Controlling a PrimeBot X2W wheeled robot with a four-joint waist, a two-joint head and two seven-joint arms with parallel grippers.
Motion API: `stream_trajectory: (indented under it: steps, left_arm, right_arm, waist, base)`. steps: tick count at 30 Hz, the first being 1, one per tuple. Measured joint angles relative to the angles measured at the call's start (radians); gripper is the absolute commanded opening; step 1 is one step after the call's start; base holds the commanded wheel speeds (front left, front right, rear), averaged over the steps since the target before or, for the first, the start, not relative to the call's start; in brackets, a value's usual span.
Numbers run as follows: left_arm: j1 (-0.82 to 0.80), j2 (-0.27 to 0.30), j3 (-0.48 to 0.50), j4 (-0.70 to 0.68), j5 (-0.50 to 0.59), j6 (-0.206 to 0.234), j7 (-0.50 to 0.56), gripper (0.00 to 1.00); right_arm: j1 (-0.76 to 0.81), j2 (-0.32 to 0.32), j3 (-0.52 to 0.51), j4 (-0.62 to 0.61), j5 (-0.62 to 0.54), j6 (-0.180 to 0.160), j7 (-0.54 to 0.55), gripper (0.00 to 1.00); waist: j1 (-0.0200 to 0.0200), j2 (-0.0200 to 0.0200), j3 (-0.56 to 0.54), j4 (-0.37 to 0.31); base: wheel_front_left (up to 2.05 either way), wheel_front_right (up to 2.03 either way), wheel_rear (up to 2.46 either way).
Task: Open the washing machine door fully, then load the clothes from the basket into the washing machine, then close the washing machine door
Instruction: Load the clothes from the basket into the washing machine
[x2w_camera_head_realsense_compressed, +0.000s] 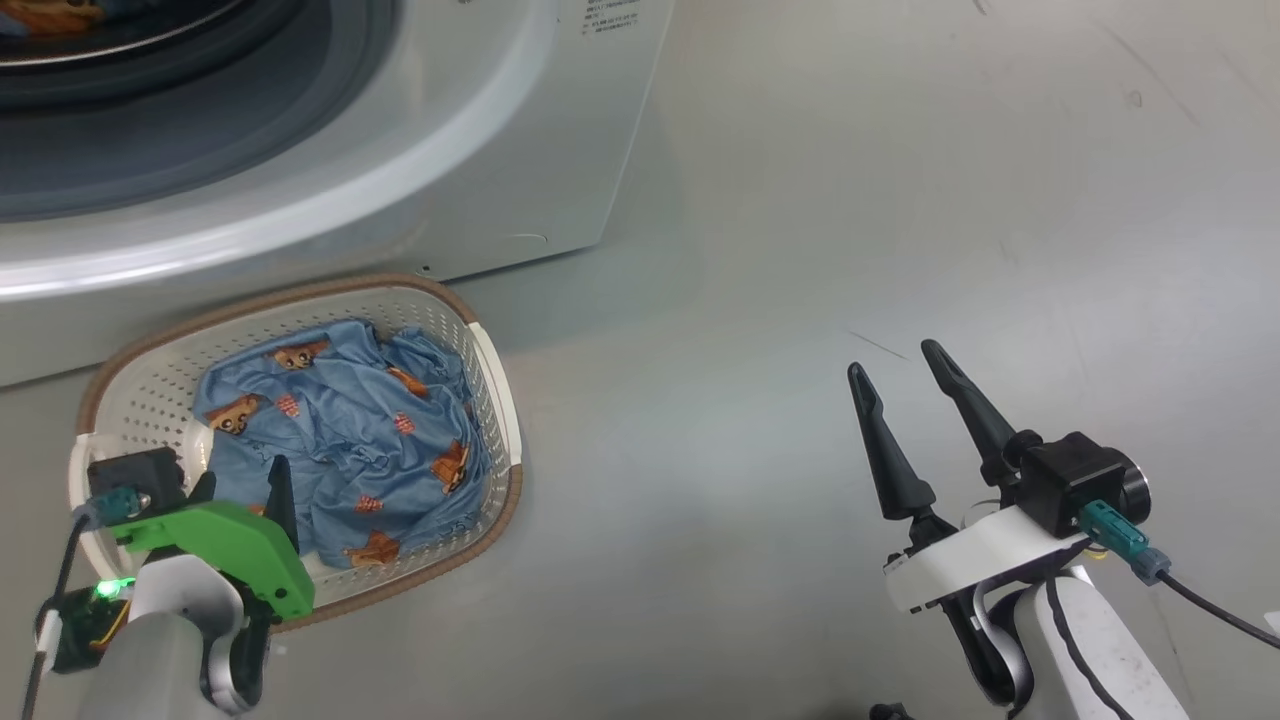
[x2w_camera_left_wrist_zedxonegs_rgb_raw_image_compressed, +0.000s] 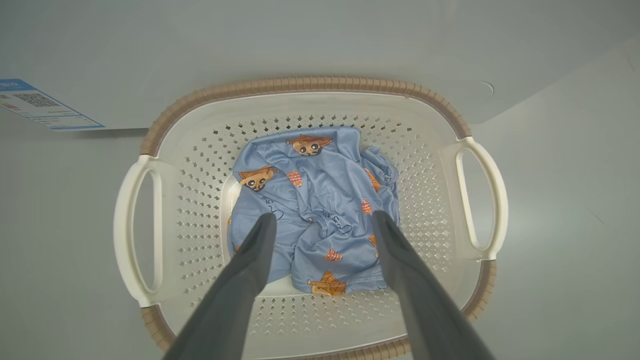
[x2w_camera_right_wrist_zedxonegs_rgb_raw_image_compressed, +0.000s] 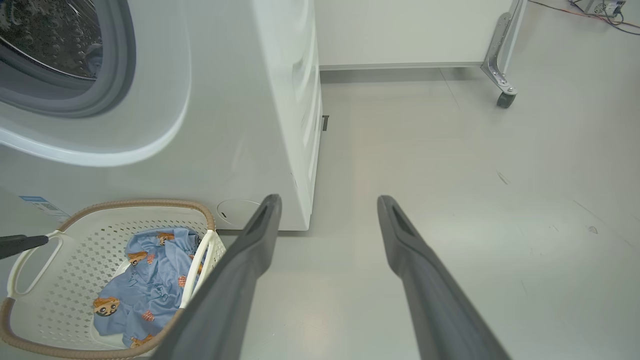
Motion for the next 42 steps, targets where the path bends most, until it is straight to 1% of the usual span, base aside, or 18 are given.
stream_trajectory:
  steps: [10,11,17,18,21,32,34,42]
  left_arm:
    - [-0.159,0.002,0.022,0.075,-0.044,-0.009,0.057,1.00]
    - [-0.174,0.004,0.023,0.083,-0.045,-0.009,0.062,1.00]
    - [-0.249,0.026,0.046,0.131,-0.060,-0.010,0.069,1.00]
    - [-0.259,0.028,0.048,0.140,-0.060,-0.010,0.069,1.00]
    - [-0.278,0.033,0.054,0.175,-0.060,-0.017,0.064,1.00]
    - [-0.355,0.037,0.062,0.251,-0.070,-0.019,0.053,1.00]
    - [-0.372,0.038,0.062,0.259,-0.070,-0.027,0.053,1.00]
    - [-0.441,0.061,0.060,0.297,-0.068,-0.027,0.047,1.00]
  right_arm:
    - [-0.081,0.000,0.001,-0.037,0.017,-0.004,0.000,1.00]
    - [-0.088,0.000,0.001,-0.040,0.017,-0.011,0.000,1.00]
    - [-0.137,0.000,0.000,-0.053,0.026,-0.013,0.000,1.00]
    - [-0.145,0.001,0.000,-0.053,0.028,-0.021,0.000,1.00]
    - [-0.160,0.000,0.001,-0.053,0.034,-0.028,0.000,1.00]
    - [-0.187,0.000,0.013,-0.054,0.044,-0.038,0.000,1.00]
    - [-0.193,0.000,0.016,-0.054,0.045,-0.038,0.000,1.00]
    - [-0.199,0.001,0.024,-0.058,0.060,-0.048,0.000,1.00]
  waist:
    - [0.0001,0.0000,0.148,-0.036]
    - [0.0000,0.0000,0.163,-0.038]
    - [0.0001,0.0000,0.249,-0.046]
    - [0.0001,0.0000,0.263,-0.047]
    - [0.0001,0.0000,0.298,-0.049]
    - [0.0000,0.0000,0.370,-0.055]
    - [0.0000,0.0000,0.382,-0.057]
    - [0.0000,0.0000,0.433,-0.067]
  base:
    - [0.00,0.00,0.00]
    - [0.00,0.00,0.00]
    - [0.00,0.00,0.00]
    - [0.00,0.00,0.00]
    - [0.00,0.00,0.00]
    - [0.00,0.00,0.00]
    - [0.00,0.00,0.00]
    - [0.00,0.00,0.00]
